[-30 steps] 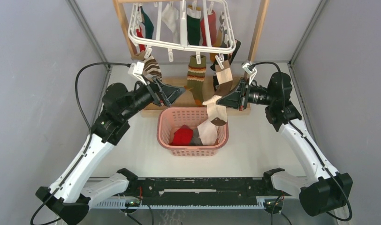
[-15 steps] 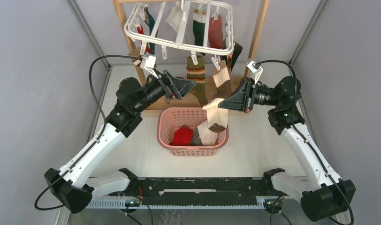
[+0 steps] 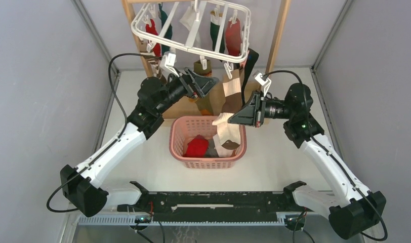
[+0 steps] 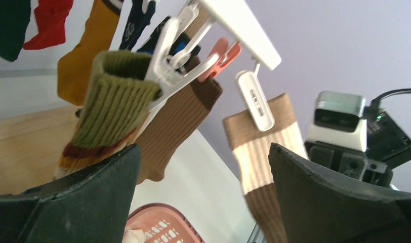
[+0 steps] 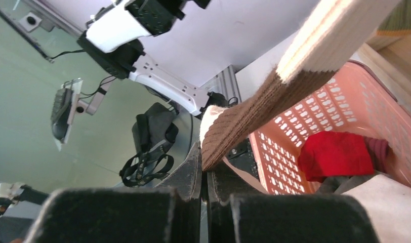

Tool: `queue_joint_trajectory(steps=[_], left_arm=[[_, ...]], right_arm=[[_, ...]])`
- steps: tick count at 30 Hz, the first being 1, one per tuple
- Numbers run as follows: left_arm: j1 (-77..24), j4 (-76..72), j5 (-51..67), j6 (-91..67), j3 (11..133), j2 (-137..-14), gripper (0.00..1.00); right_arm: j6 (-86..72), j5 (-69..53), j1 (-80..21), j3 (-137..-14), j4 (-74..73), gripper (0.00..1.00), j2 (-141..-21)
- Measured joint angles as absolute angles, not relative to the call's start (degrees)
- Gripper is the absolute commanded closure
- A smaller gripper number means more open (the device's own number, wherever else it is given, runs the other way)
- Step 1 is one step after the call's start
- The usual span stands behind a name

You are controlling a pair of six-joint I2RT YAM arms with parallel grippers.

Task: Remove the socks clipped to the hanger
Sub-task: Remove the sock from the hanger.

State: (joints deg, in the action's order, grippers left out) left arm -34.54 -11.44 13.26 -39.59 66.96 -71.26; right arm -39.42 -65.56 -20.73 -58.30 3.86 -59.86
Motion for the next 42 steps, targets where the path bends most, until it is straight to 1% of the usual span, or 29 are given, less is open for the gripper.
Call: queue_joint_trajectory(steps=[7,11,15,20,24,28,42], left_arm=[[-34.65,-11.62,12.97,-39.79,65.76,-68.58,0.0],[-35.0,-10.11,11.77,-40.14,57.49,-59.86,0.0],[-35.51,-7.57,10.59,-40.12,51.7,-50.43,0.0],[-37.1,-7.73,10.48,-40.56,45.36,-43.27,0.0],[-39.75,-9.91,10.66,-40.69,40.42,-43.7,0.0],[-41.21,-11.11,10.22,-40.56,38.02,-47.62,0.0],[-41.95,-18.96,9.65,-40.07,38.57,-55.22,0.0]], right_arm=[[-35.07,-55.59,-25.12,-58.22,-1.23,1.0,-59.88],[-34.85,-51.16,-25.21,-58.22,-1.37,1.0,-60.49],[-35.88,-48.8,-25.1,-58.22,-0.36,0.99,-62.22],[-38.65,-47.81,-24.91,-58.11,2.24,0.99,-63.66],[-41.78,-47.4,-24.88,-58.08,5.41,0.99,-64.6],[-45.45,-47.0,-24.91,-58.06,8.99,0.99,-65.91],[-51.16,-47.0,-26.76,-58.06,15.14,0.99,-69.01]])
